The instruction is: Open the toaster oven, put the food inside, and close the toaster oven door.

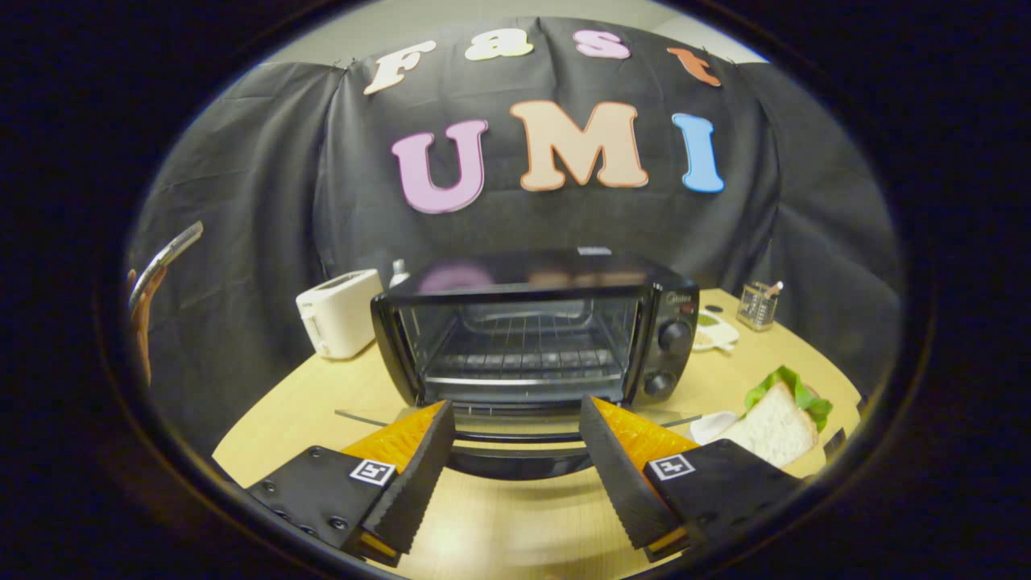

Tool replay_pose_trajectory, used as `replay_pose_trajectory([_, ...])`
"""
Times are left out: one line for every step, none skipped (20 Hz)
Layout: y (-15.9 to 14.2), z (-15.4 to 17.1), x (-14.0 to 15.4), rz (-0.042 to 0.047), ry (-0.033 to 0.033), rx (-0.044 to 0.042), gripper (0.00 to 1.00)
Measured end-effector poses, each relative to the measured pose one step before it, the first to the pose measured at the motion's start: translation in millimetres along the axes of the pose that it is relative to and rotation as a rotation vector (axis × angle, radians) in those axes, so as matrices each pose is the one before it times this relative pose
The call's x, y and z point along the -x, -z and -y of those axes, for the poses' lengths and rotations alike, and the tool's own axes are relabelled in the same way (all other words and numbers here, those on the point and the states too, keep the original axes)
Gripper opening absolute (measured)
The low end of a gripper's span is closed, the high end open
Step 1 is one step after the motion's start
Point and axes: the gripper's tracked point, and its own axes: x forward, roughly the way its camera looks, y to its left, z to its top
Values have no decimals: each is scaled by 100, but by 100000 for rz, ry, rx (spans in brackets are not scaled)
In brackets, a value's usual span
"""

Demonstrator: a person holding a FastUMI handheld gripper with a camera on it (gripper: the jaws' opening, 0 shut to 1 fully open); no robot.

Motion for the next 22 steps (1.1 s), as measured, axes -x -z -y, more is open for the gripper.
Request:
replay_pose_trajectory([616,95,33,-2311,29,-919,98])
replay_pose_trajectory([668,127,-118,-2032,343,-914,98])
replay_pose_trajectory([601,118,-147,-2216,370,-477,98])
replay_pose_trajectory([643,46,-221,-2455,336,-86,98])
replay_pose_trajectory([433,37,-277,-2349,214,-71,98])
replay_pose_trajectory([425,93,-378,-1979,114,-184,98])
replay_pose_trajectory([288,40,-206,-1517,-239,-331,98])
replay_pose_trajectory([357,-67,-281,-1493,-237,-181,98])
replay_pose_trajectory([399,57,-380,-1761,-75,-167,98])
replay_pose_trajectory([643,165,-422,-2386,200,-168,98])
replay_pose_trajectory([659,152,-350,-2629,440,-435,98])
replay_pose_trajectory([997,134,-483,-3203,370,-126,98])
replay_pose_trajectory([1133,30,-572,-3997,-21,304,98])
replay_pose_trajectory([1031,27,-329,-4154,-371,529,98])
replay_pose_trajectory([-542,-6,197,2769,-715,1693,98])
replay_pose_trajectory([-173,-177,5,1085,-862,1660,97])
replay_pose_trajectory([208,99,-91,-1033,-445,1402,97])
replay_pose_trajectory([268,93,-316,-71,-367,911,97])
replay_pose_trajectory([-123,7,-7,207,-339,399,97])
replay_pose_trajectory([35,40,-47,-609,-282,41,97])
replay_pose_trajectory([31,-6,42,-101,-104,-248,97])
replay_pose_trajectory([-86,43,25,-201,-74,-304,97])
